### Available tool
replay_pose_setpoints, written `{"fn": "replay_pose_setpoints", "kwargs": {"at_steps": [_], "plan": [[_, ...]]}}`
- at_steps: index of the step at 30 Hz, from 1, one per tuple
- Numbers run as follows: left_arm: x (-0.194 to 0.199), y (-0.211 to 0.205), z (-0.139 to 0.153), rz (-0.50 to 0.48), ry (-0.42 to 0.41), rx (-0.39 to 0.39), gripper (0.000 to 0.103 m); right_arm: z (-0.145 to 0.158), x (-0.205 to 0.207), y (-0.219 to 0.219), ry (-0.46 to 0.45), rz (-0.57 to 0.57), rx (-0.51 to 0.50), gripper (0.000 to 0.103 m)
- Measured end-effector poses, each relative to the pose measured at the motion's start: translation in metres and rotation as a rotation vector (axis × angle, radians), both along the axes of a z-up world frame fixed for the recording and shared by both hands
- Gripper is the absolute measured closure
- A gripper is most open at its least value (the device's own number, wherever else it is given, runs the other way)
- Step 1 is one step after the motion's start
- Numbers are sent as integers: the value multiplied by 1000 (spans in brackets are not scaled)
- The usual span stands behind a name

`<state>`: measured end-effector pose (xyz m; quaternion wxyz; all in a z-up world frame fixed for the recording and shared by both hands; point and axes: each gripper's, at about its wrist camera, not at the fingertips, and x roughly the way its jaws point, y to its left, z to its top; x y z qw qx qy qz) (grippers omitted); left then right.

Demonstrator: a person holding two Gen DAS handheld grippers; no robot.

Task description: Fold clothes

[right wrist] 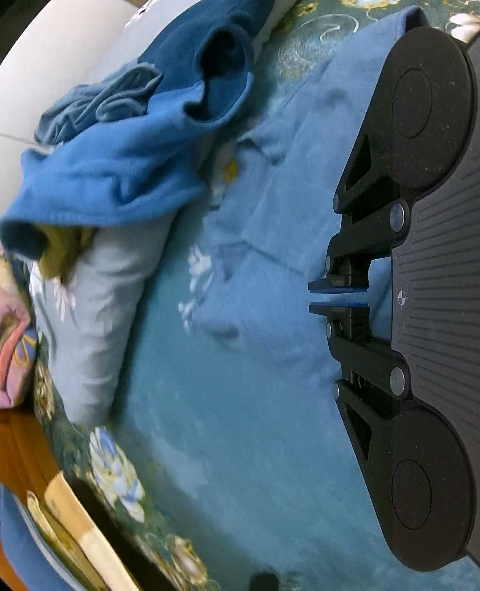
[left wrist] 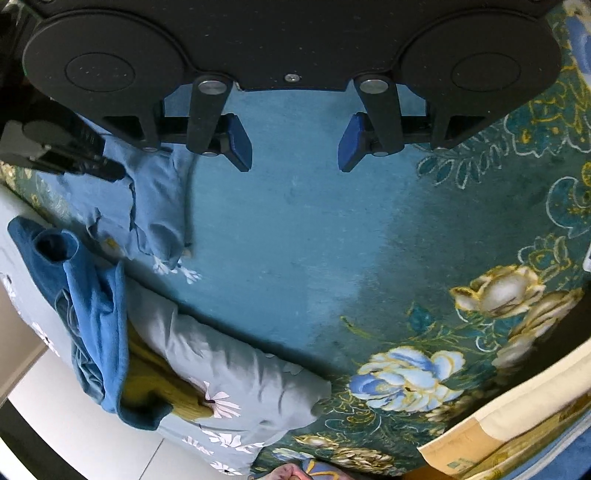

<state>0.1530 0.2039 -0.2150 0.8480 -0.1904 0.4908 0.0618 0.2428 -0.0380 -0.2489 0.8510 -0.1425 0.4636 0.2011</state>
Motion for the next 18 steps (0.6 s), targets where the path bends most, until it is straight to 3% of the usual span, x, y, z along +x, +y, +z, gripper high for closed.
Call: {"fn": "replay_pose_setpoints", "kwargs": {"at_steps": [4,8,12,15,18], "plan": [[23,-17,-4,-69,-23,-79,53,12,-4,-25,-9,-120,37,99],[55,-56,-8,-184,-47,-156,50,21,-10,-67,-16,-291,55,84],[90,-103,-22,-270,0,-297,48,26,-23,-106,-16,-382,28,78],[108,-133,-39,-231,40,-384,49,24,-35,-129,-5,-426,15,78],[119,-146,-60,-124,96,-450,51,19,-44,-151,11,-471,10,77]]}}
